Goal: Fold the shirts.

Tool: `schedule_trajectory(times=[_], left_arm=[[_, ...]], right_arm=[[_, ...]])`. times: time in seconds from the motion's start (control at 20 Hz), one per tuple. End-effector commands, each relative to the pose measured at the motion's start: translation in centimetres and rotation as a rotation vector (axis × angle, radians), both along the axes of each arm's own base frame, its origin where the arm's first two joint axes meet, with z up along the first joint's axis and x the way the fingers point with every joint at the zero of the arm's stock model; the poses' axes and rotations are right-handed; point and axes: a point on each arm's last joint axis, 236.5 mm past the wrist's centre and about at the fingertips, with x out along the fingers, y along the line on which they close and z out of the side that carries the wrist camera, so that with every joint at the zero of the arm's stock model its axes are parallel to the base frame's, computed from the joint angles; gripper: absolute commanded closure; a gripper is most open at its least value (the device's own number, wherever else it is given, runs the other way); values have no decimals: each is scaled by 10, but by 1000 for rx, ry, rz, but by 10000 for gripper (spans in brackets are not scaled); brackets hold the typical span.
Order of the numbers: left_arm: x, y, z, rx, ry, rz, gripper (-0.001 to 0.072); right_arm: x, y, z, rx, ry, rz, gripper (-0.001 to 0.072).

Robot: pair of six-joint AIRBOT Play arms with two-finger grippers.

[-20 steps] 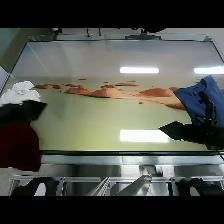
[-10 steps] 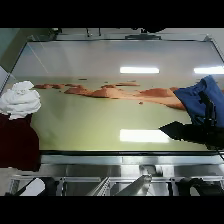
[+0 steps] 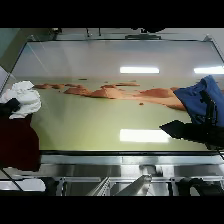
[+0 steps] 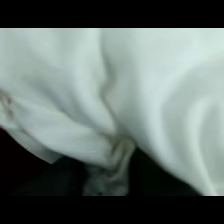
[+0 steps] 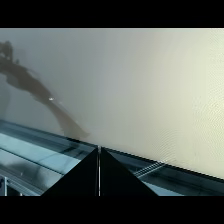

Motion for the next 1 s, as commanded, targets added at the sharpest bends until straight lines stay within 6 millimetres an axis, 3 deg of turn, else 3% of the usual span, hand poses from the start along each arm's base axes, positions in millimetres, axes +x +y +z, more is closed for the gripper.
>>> schedule_trajectory(times=[0.0, 0.1, 0.3, 0.4, 0.45, 0.55, 0.65, 0.75, 0.85, 0.95], left_arm=[[25, -24, 2, -25, 25, -85, 695], [36, -35, 36, -40, 28, -137, 690], [53, -61, 127, -1, -45, -230, 690], [59, -98, 177, -18, -116, -298, 690], [64, -135, 206, -85, -179, -354, 689], [66, -230, 267, -234, -322, -539, 689], [52, -321, 314, -335, -424, -722, 682], [30, -392, 324, -355, -420, -881, 682], [2, -453, 310, -406, -354, -1016, 683], [-17, -497, 285, -444, -299, -1090, 683]], right_arm=[[1, 0, 0, -1, -3, -2, 695], [0, 0, 0, -1, -2, -2, 695], [1, 0, -2, -2, 5, 0, 695], [1, 0, -3, -2, 6, 0, 695], [1, 0, -3, -1, 6, 0, 695], [1, 0, -2, 1, 9, -3, 695], [1, 5, 2, 34, 8, -3, 695], [1, 13, 10, 86, 10, -2, 695], [2, 15, 13, 104, 8, -4, 695], [1, 15, 13, 103, 9, -2, 695]])
